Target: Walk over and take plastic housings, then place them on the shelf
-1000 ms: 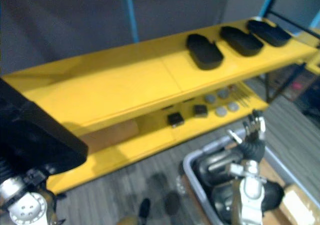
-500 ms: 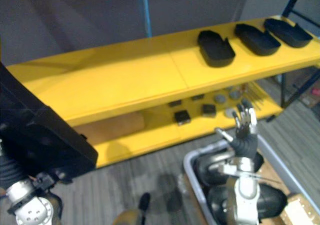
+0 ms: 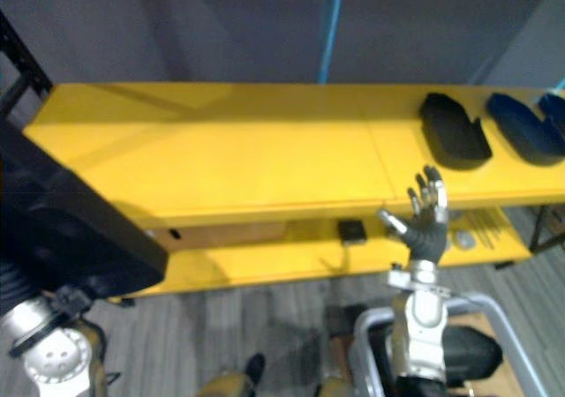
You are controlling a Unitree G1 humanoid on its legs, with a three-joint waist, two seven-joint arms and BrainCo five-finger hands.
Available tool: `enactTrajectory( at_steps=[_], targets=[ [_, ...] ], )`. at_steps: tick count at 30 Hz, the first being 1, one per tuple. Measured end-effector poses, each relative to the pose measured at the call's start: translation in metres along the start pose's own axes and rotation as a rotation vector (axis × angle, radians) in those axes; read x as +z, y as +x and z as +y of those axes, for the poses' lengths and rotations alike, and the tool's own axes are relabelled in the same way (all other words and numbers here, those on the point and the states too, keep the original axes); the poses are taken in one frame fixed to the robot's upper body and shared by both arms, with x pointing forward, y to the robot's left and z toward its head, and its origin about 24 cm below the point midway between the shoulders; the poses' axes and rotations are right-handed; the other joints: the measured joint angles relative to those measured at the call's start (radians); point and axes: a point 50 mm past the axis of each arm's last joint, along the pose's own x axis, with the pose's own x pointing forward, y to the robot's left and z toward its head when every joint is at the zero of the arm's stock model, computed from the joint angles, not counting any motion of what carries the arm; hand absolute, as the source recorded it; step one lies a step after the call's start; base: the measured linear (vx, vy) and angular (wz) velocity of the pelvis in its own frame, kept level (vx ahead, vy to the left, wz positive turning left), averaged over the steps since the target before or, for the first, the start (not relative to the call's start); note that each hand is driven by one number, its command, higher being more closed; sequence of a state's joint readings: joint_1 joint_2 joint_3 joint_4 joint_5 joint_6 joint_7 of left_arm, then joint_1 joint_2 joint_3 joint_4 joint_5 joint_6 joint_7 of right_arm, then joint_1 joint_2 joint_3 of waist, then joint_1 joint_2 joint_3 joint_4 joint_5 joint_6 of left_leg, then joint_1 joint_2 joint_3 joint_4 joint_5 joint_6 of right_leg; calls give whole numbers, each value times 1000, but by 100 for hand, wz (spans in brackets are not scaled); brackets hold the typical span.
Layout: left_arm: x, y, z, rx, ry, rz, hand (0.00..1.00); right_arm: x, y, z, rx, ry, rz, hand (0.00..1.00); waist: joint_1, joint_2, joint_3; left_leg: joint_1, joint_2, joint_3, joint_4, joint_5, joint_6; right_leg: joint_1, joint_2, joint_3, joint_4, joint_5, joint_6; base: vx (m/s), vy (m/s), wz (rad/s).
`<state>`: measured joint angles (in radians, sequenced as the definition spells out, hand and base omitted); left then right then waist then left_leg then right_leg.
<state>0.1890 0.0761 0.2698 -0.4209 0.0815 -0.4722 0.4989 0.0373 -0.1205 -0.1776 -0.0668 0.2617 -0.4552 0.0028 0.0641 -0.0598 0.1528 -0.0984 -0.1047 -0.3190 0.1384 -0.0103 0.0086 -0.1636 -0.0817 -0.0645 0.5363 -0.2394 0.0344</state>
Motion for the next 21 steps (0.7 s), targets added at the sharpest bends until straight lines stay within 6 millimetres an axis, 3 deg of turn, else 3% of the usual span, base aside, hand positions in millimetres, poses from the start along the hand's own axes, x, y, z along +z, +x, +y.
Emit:
enactTrajectory(
  at_steps=[1, 2, 5, 7, 12, 18, 21],
  targets=[
    [0, -1, -3, -10, -6, 0, 100, 3, 1, 0, 7, -2, -15, 0, -1, -4, -2, 2, -10, 1, 0, -2, -1, 3, -3, -1, -44, 13, -6, 160, -49, 34],
    [0, -2, -6, -20, -8, 4, 100, 8, 4, 3, 19, 2, -37, 0, 1, -16, -8, 8, -31, 6, 1, -16, -4, 13, -12, 3, -121, 80, -25, 134, -88, 3],
    [1, -5, -7, -22, -2, 21, 100, 10, 7, 4, 38, 12, -51, 0, 28, -4, -16, 8, -14, 42, 10, -48, -9, 83, 3, 9, -266, 67, -8, 87, -118, -29],
    [1, -6, -8, -30, 21, 17, 100, 9, 5, 2, 27, 27, -45, 0, 26, 3, -22, 9, 7, 49, 5, -56, -10, 100, 21, 9, -301, 80, -8, 34, -104, -21],
    [2, -7, -9, -8, 12, 29, 100, 16, 7, 4, 29, 42, -76, 0, 10, 2, -28, 13, 12, 54, 4, -61, -9, 114, 27, 11, -317, 84, -8, 32, -23, -2],
    [0, -15, -1, -7, 46, 65, 100, 16, 1, 6, 26, 57, -72, 0, 27, 3, -67, 38, 8, 50, -11, -60, -9, 144, 23, 9, -337, 85, -8, 24, 11, 2],
    [-2, -19, 3, -11, 71, 87, 100, 15, -2, 6, 25, 44, -67, 0, 31, 15, -96, 47, 8, 55, -29, -63, -7, 151, 21, 6, -341, 84, -9, 0, 0, 0]
  ],
)
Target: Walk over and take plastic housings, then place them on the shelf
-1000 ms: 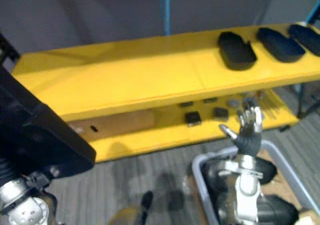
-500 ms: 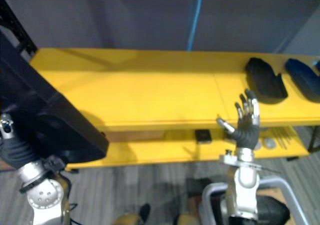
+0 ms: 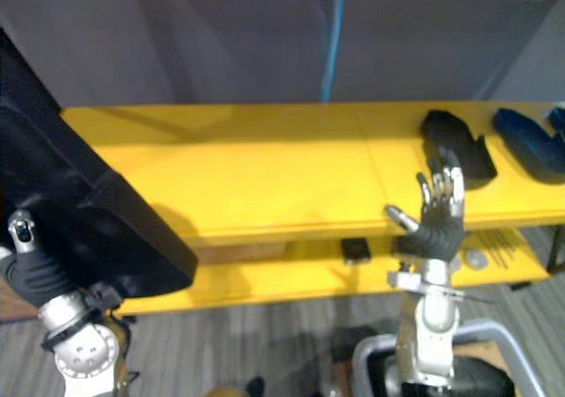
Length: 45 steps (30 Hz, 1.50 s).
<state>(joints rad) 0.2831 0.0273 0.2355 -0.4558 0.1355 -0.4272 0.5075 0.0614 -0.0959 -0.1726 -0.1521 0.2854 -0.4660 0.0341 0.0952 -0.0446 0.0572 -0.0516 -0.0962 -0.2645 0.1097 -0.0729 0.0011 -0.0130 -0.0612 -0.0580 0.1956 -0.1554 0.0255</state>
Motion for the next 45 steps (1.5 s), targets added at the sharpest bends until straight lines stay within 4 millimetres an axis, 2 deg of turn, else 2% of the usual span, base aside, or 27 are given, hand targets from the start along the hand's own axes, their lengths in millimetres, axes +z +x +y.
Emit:
enactTrajectory(
  at_steps=[3, 7, 9, 12, 13, 15, 17, 21, 24, 29, 36, 38, 41, 45],
  targets=[
    [-5, -3, 9, 0, 57, 41, 100, -1, 0, 2, -1, 1, 2, 0, 2, 18, -13, 0, 0, 11, 0, -4, 6, 1, -3, -1, 1, 1, 1, 0, 0, 0],
    [-9, -11, 24, -4, 131, 88, 100, -2, -2, 3, -18, 19, 6, 0, 3, 26, -17, 0, 3, 25, 13, -9, 3, 8, -4, -3, 1, 0, 1, 8, 3, 1],
    [-9, -11, 30, 0, 152, 91, 100, -3, -3, 5, -19, 29, 15, 0, 5, 32, -15, -18, 9, 44, 82, -64, -3, 29, -5, -27, 3, -6, 2, 26, 5, 21],
    [-7, -9, 32, -8, 153, 79, 100, -3, -5, 3, -37, 25, 14, 0, 0, 33, -20, -34, 63, 192, 122, -90, -4, 44, -17, -61, 25, -28, 6, 32, 18, 43],
    [-6, -8, 31, -11, 140, 71, 100, 0, -5, 0, -54, 18, -14, 0, -4, 35, -22, -37, 98, 311, 125, -95, -6, 42, -37, -84, 43, -41, 14, 61, 3, 43],
    [-4, -7, 30, -18, 134, 60, 100, 2, -4, -2, -58, 12, -33, 0, -7, 37, -23, -39, 107, 363, 123, -94, -6, 38, -54, -97, 53, -55, 23, 77, 25, 36],
    [-4, -7, 30, -28, 126, 61, 100, 2, -5, -2, -69, 9, -40, 0, -8, 43, -33, -38, 82, 360, 108, -62, -19, 16, -78, -97, 87, -82, 24, 88, 79, 26],
    [-10, -8, 30, -29, 106, 92, 100, -8, 0, -4, -100, 9, -13, 0, -25, 44, -35, -34, 70, 358, 97, -51, -20, 11, -84, -84, 75, -86, 28, 56, 13, 4],
    [-21, -7, 19, -53, 80, 121, 100, -11, -1, -16, -166, -18, 8, 0, -44, 49, -38, -9, 65, 354, 23, -12, -20, 18, -82, -82, 44, -63, 44, 50, -35, -1],
    [-23, -4, 9, -100, 47, 120, 100, -14, -6, -33, -224, -57, 40, 0, -85, 61, -36, 35, 61, 347, -53, 19, -16, 49, -77, -80, -1, -30, 46, 34, -9, -2],
    [-31, -7, -2, -148, 37, 162, 100, -18, -14, -31, -219, -112, 73, 0, -91, 67, -18, 31, 44, 354, -99, 43, 0, 49, -85, -77, -68, 9, 53, -20, 43, -1],
    [-32, -6, -5, -157, 43, 169, 100, -18, -14, -29, -216, -117, 76, 0, -94, 68, 5, 30, 39, 355, -108, 50, 3, 48, -90, -77, -77, 14, 60, -23, 38, 0],
    [-35, -3, -9, -161, 40, 196, 100, -18, -15, -29, -219, -117, 98, 0, -109, 68, 10, 19, 38, 357, -112, 55, 6, 47, -89, -77, -98, 30, 60, 0, 0, 0],
    [-35, 2, -22, -237, 28, 206, 100, -15, -19, -30, -221, -124, 116, 0, -113, 66, 21, 26, 46, 364, -118, 55, 6, 48, -82, -72, -104, 50, 54, 17, 5, -5]
  ],
)
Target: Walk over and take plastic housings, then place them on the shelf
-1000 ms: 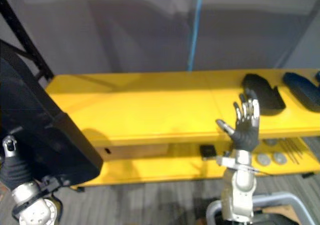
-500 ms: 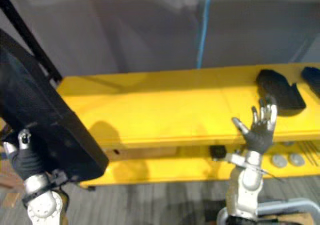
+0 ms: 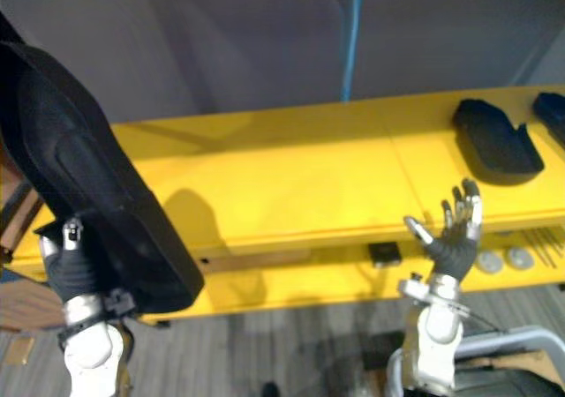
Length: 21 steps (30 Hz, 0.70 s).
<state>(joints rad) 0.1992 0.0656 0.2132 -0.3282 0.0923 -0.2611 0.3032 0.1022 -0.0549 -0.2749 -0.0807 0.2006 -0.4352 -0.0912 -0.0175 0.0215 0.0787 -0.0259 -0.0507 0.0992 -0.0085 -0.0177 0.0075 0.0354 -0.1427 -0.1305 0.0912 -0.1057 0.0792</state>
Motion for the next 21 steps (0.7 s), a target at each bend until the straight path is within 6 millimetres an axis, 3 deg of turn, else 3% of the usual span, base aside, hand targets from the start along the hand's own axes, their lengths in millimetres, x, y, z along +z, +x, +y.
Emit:
enactTrajectory(
  at_steps=[5, 10, 12, 17, 21],
  targets=[
    [-12, 39, -10, -112, 100, 12, 100, -4, 0, 0, 14, -5, 51, 0, -17, -6, 8, 28, 13, 49, -13, 0, 0, 2, 12, 45, -16, 29, -3, 8, 15, -26],
    [-34, 90, -11, -124, 240, 133, 100, 0, 2, 0, 65, 5, 62, 0, -74, -6, 17, 45, 18, 132, -20, -1, 0, -24, 15, 124, -14, 33, 3, -52, 20, -52],
    [-36, 115, -14, -95, 259, 172, 100, 8, 4, -2, 100, -10, 32, 0, -99, 8, 46, 40, 23, 180, -21, -1, -1, -60, 18, 163, 5, 29, 8, -100, -11, -60],
    [-35, 148, -28, -11, 211, 256, 100, 27, 12, -8, 144, -73, -45, 0, -164, 60, 79, -4, 24, 248, -32, 12, -9, -181, 27, 231, 87, 12, 23, -62, -17, -42],
    [-31, 167, -35, 20, 180, 343, 100, 37, 9, -15, 131, -102, -71, 0, -197, 63, 84, -7, 34, 293, -53, 22, -17, -226, 47, 271, 114, 11, 22, 26, -38, -33]
  ],
)
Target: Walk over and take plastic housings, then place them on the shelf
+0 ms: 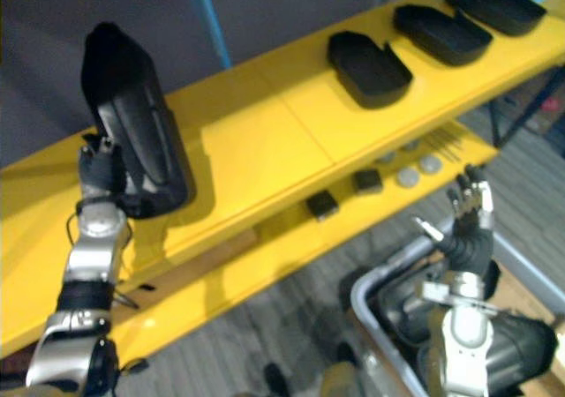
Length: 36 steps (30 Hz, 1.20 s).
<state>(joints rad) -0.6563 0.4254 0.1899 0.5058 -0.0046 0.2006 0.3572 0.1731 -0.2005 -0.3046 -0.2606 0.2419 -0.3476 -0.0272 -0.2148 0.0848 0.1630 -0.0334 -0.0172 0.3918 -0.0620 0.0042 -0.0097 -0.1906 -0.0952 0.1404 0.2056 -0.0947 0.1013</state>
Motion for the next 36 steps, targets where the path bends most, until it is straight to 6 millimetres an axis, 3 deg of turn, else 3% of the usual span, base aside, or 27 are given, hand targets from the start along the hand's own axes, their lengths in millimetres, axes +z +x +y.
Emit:
enactTrajectory(
  at_steps=[2, 6, 11, 22, 27, 28, 36],
  targets=[
    [-5, 6, -2, 9, -12, 101, 100, 10, -3, -5, 0, -22, -30, 0, -22, 2, 6, 12, 6, 11, -4, 0, 0, 0, 8, 5, 7, 0, -1, 53, -36, -22],
    [-19, 10, 8, 63, -60, 267, 100, 15, -6, -8, 20, -47, -40, 0, -40, 0, 39, 35, 6, 55, -13, 0, -1, -1, 14, 29, 16, -4, -7, 7, -9, -24],
    [-42, 7, 18, 150, -48, 429, 100, 13, -10, -8, 35, -52, -18, 0, -46, -7, 57, 29, 6, 76, -13, -2, -3, -22, 20, 52, 27, -4, -7, -33, -2, -12],
    [4, 30, 33, 221, -70, 350, 100, 16, -2, -8, -12, -33, -27, 0, -43, -22, 118, -65, 16, 87, 49, -17, -4, -102, 13, 57, 47, 6, -2, -29, 2, -1],
    [13, 33, 32, 216, 2, 316, 100, 18, 3, -9, -4, -38, -40, 0, -38, -28, 128, -78, 23, 92, 71, -32, -6, -107, 16, 60, 47, 7, -2, 7, -3, -3],
    [16, 34, 32, 209, 8, 307, 0, 19, 3, -9, -6, -30, -40, 0, -37, -29, 131, -79, 23, 94, 72, -33, -5, -109, 16, 61, 47, 7, -2, 3, 2, -3],
    [29, 38, 29, 117, 27, 286, 0, 18, 3, -10, 0, -12, -36, 0, -27, -37, 140, -84, 25, 104, 94, -44, -8, -105, 11, 64, 47, 8, -1, 0, 0, 0]
  ],
)
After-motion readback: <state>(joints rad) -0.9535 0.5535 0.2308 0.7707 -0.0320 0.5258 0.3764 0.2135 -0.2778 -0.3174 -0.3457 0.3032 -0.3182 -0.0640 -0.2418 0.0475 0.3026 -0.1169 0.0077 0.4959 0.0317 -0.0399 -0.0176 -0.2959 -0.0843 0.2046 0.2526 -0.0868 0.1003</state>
